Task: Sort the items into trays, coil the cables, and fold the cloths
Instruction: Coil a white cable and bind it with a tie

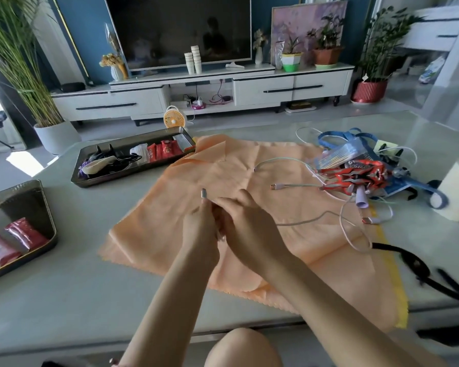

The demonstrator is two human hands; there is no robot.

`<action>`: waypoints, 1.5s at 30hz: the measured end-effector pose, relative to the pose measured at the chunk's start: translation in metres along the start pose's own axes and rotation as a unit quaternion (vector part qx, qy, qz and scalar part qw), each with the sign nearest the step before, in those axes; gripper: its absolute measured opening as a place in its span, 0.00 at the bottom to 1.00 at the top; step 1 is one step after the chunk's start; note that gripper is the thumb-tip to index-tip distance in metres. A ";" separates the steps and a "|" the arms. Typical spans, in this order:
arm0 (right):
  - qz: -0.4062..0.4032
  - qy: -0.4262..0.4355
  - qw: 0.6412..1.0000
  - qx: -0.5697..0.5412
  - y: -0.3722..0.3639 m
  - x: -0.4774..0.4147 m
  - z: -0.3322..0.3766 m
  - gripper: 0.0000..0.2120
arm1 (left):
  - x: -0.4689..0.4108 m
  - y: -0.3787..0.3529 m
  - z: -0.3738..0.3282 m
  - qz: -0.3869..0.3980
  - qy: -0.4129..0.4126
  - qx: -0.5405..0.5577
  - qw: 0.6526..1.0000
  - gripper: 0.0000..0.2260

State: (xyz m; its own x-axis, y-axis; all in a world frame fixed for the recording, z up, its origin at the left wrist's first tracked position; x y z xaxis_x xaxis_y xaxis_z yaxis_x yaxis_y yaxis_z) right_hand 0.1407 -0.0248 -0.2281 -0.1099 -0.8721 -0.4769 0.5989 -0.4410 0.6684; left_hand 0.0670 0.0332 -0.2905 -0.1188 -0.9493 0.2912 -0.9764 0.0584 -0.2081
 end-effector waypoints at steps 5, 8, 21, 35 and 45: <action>-0.007 0.024 1.000 -0.002 -0.005 -0.004 -0.008 0.26 | -0.011 -0.025 -0.007 0.088 0.064 0.187 0.976 0.14; -0.021 0.005 0.997 -0.073 -0.004 -0.007 -0.016 0.20 | -0.016 -0.031 -0.014 0.095 0.068 0.269 0.956 0.15; 0.106 -0.113 0.983 -0.102 -0.008 -0.016 -0.072 0.09 | -0.033 0.000 -0.063 0.206 0.017 0.433 0.878 0.09; 0.029 -0.158 0.971 -0.178 0.012 -0.035 -0.073 0.16 | 0.002 -0.023 -0.054 0.346 0.055 0.269 0.897 0.14; -0.099 -0.123 0.920 -0.358 0.005 -0.021 -0.030 0.10 | 0.012 -0.045 -0.018 0.346 0.088 0.244 0.902 0.16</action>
State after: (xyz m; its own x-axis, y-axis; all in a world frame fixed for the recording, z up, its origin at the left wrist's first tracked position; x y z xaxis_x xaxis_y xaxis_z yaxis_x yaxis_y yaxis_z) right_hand 0.1699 -0.0025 -0.2317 -0.3962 -0.8503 -0.3464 0.9076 -0.4198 -0.0076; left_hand 0.1062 0.0245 -0.2606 -0.7379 -0.6715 0.0679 -0.4668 0.4351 -0.7699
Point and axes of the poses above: each hand's wrist, its own x-axis away from the middle knuckle, its own y-axis out of the back of the hand, z = x × y, the point moved 9 cm from there along -x, towards the middle knuckle, and after that the axes turned 4 degrees about -x, right-handed, at the moved point
